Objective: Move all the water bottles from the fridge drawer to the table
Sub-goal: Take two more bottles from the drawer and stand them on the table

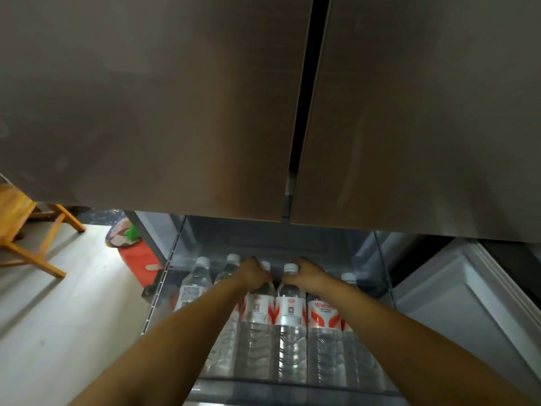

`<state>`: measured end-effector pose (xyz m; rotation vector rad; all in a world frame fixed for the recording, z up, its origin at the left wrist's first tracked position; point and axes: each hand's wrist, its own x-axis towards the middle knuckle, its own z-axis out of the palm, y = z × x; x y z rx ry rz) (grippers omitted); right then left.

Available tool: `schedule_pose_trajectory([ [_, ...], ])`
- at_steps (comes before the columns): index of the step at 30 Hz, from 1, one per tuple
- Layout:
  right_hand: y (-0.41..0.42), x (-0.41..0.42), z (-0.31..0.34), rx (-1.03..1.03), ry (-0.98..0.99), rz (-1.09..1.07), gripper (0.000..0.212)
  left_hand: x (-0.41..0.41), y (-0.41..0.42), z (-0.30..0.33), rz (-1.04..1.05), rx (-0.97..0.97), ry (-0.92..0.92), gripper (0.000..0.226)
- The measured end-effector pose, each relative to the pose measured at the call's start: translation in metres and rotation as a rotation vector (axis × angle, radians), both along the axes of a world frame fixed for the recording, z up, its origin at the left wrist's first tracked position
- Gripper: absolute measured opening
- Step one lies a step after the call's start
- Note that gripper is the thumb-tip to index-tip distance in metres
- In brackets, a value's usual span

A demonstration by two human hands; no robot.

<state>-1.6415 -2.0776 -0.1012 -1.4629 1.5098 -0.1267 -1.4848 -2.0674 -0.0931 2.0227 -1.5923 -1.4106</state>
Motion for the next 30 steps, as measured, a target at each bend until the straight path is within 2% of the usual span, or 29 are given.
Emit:
schedule_pose_trajectory([
  [2,0.008,-0.006,0.008,0.013,-0.127,-0.104,0.019,0.008,0.003,0.004,0.094,0.003,0.181,0.026],
  [4,0.017,-0.007,0.017,0.044,-0.315,-0.238,0.007,0.012,0.009,0.013,0.167,0.029,0.368,0.023],
  [6,0.024,-0.006,0.024,0.063,-0.424,-0.328,0.006,0.015,0.014,0.021,0.214,0.043,0.451,0.014],
  [8,0.032,-0.004,0.026,0.098,-0.561,-0.367,0.019,0.019,0.022,0.029,0.230,0.042,0.528,0.007],
  [11,0.049,0.000,0.021,0.202,-0.746,-0.420,0.027,0.027,0.032,0.033,0.233,0.120,0.647,0.014],
  [13,0.060,0.001,0.018,0.174,-0.740,-0.389,0.036,0.032,0.039,0.033,0.222,0.162,0.696,0.026],
  [16,0.071,-0.001,0.011,0.158,-0.638,-0.337,0.073,0.044,0.046,0.027,0.088,0.202,0.634,0.047],
  [17,0.075,-0.002,0.009,0.171,-0.619,-0.314,0.078,0.049,0.046,0.024,0.029,0.232,0.617,0.051],
  [18,0.078,-0.003,0.006,0.191,-0.623,-0.276,0.071,0.053,0.047,0.022,-0.014,0.278,0.620,0.053],
  [20,0.084,-0.004,0.003,0.239,-0.607,-0.178,0.048,0.059,0.048,0.020,-0.083,0.353,0.632,0.039],
  [21,0.086,-0.006,0.001,0.260,-0.591,-0.153,0.045,0.061,0.048,0.019,-0.137,0.379,0.626,0.032],
  [24,0.086,-0.011,-0.002,0.311,-0.569,-0.115,0.060,0.060,0.053,0.021,-0.282,0.408,0.577,0.034],
  [30,0.085,-0.012,-0.001,0.292,-0.525,-0.155,0.054,0.062,0.051,0.011,-0.300,0.310,0.470,0.055],
])
